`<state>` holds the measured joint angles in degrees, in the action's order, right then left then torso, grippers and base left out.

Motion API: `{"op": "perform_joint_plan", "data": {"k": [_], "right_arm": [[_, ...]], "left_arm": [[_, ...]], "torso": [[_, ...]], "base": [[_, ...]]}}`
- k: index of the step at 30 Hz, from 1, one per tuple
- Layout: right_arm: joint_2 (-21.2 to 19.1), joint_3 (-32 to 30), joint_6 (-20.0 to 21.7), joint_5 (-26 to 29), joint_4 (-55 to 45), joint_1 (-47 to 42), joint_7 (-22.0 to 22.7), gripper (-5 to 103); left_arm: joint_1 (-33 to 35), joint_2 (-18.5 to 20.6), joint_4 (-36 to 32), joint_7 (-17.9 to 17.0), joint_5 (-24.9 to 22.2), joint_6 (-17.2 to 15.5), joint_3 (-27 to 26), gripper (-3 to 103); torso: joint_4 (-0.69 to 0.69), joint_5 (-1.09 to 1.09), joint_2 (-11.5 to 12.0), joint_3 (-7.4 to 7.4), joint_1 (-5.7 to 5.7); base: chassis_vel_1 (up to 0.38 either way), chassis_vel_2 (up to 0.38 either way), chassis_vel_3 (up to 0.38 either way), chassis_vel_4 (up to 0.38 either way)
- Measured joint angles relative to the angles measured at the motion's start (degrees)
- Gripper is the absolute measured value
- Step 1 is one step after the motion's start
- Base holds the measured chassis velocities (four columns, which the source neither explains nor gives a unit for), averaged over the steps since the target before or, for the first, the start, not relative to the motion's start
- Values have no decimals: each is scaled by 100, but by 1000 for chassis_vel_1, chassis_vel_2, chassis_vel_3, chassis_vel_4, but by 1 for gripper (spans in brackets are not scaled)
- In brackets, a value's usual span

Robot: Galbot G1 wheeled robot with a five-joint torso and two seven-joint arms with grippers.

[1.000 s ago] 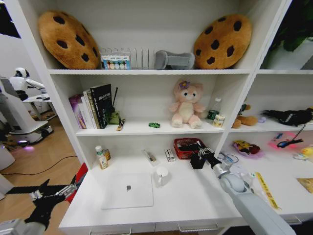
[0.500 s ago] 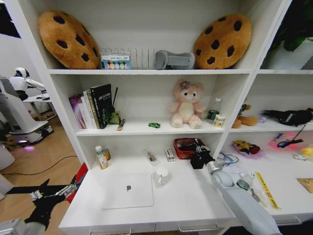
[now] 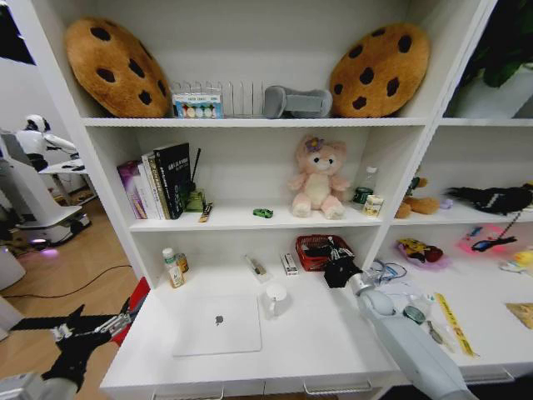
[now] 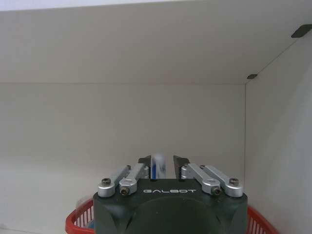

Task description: Organize the objects on the table.

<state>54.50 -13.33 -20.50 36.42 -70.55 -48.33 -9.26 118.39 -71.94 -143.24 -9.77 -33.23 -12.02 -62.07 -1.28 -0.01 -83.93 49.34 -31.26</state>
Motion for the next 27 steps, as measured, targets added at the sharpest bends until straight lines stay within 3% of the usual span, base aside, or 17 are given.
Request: {"op": "perform_joint_plan", "data": {"k": [6, 7, 9, 11, 13, 16, 18, 19, 23, 27], "right_arm": [[2, -68, 4, 40, -55, -45, 32, 54], [2, -68, 4, 40, -55, -45, 32, 54], [-76, -194, 52, 174, -391, -285, 29, 65], [-119, -271, 71, 148, -592, -435, 48, 65], [-225, -596, 96, -257, -1066, -884, -27, 81], [-257, -796, 102, -473, -1451, -1269, -28, 86], [-213, -1047, 78, -567, -2021, -1802, 157, 96], [-150, -1271, 137, -574, -2516, -2305, 280, 98], [-97, -1668, 273, -542, -3153, -2980, 355, 100], [4, -2654, 733, -200, -4449, -4334, 394, 100]], "left_arm": [[0, 0, 0, 0, 0, 0, 0, 100], [0, 0, 0, 0, 0, 0, 0, 100], [0, 0, 0, 0, 0, 0, 0, 100], [0, 0, 0, 0, 0, 0, 0, 100], [0, 0, 0, 0, 0, 0, 0, 100], [0, 0, 0, 0, 0, 0, 0, 100], [0, 0, 0, 0, 0, 0, 0, 100], [0, 0, 0, 0, 0, 0, 0, 100], [0, 0, 0, 0, 0, 0, 0, 100], [0, 0, 0, 0, 0, 0, 0, 100]], "torso": [[2, 1, 0, 0, 0], [2, 1, 0, 0, 0], [2, 1, 0, 0, 0], [1, 1, 0, 0, 0], [1, 0, 0, 0, 0], [-1, -1, -1, -1, 0], [2, 2, -1, 0, 0], [1, 1, -1, -1, 0], [-1, 3, -1, -1, 0], [2, 1, -1, -1, 0]], "base": [[0, 0, 0, 0], [0, 0, 0, 0], [0, 0, 0, 0], [0, 0, 0, 0], [0, 0, 0, 0], [0, 0, 0, 0], [0, 0, 0, 0], [0, 0, 0, 0], [0, 0, 0, 0], [0, 0, 0, 0]]}}
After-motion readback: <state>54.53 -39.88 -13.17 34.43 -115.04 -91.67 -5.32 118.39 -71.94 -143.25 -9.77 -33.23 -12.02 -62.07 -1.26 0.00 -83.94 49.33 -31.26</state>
